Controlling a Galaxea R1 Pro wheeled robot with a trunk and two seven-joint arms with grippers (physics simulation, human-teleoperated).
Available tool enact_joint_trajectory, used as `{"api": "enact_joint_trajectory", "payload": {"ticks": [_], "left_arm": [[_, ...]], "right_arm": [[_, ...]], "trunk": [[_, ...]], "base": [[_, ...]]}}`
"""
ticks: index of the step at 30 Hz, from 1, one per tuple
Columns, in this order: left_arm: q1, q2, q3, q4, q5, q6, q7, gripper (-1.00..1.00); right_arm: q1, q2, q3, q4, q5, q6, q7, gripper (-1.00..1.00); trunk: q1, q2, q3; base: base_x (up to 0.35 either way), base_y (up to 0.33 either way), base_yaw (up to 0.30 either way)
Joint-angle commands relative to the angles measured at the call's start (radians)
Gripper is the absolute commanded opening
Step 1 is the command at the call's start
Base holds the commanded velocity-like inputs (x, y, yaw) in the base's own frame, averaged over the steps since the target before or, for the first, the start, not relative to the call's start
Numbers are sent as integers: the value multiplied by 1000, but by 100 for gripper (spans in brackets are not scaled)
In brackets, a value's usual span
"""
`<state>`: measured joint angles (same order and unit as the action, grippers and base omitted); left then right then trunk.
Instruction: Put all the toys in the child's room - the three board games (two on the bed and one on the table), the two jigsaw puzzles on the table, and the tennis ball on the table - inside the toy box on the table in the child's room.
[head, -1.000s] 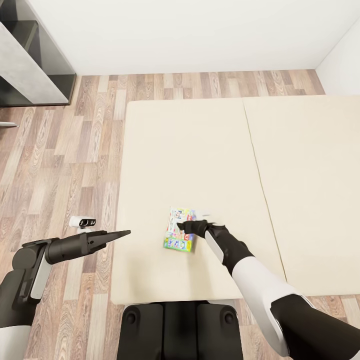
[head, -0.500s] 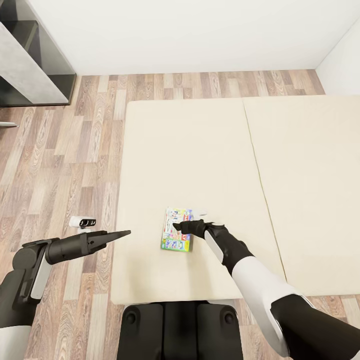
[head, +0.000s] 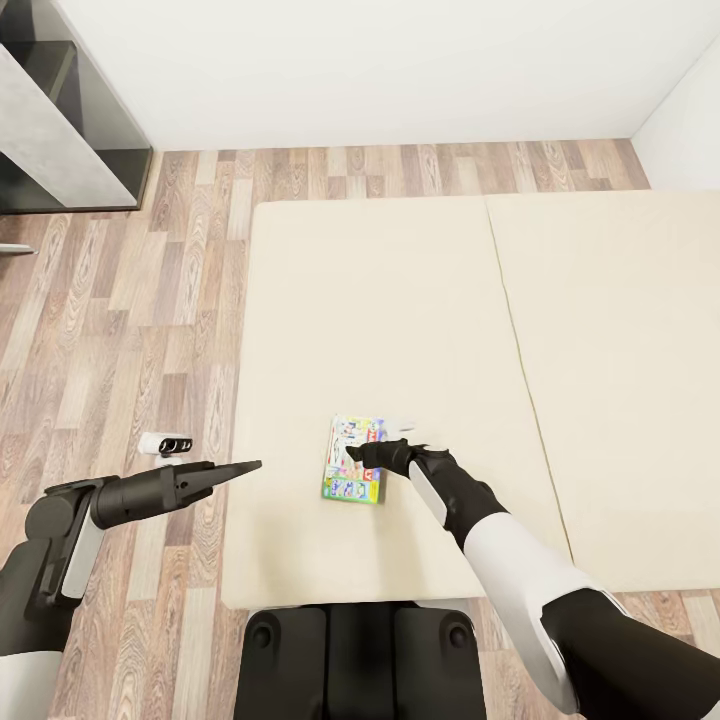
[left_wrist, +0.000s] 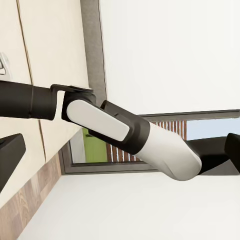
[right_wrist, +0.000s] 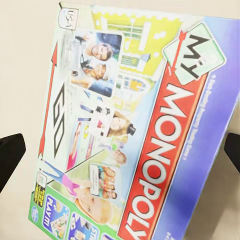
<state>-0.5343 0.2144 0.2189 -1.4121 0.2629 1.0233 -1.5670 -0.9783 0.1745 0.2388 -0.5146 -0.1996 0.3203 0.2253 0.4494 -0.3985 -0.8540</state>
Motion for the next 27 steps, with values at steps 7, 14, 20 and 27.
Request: {"api": "enact_joint_trajectory", "payload": {"ticks": [7, 14, 20, 27], "left_arm": [[-1, 0, 0, -1, -1, 11, -4, 100], [-1, 0, 0, 0, -1, 11, -4, 100], [-1, 0, 0, 0, -1, 11, -4, 100], [0, 0, 0, 0, -1, 11, -4, 100]], "right_arm": [[0, 0, 3, -1, -5, 9, -8, 100], [-2, 0, 6, -1, -5, 15, -62, 100], [-2, 0, 7, -2, -7, 16, -104, 100], [-2, 0, 6, -2, -7, 14, -112, 100]], "trunk": [[1, -2, -1], [1, -2, -1], [1, -2, -1], [1, -2, -1]], "base": [[0, 0, 0], [0, 0, 0], [0, 0, 0], [0, 0, 0]]}}
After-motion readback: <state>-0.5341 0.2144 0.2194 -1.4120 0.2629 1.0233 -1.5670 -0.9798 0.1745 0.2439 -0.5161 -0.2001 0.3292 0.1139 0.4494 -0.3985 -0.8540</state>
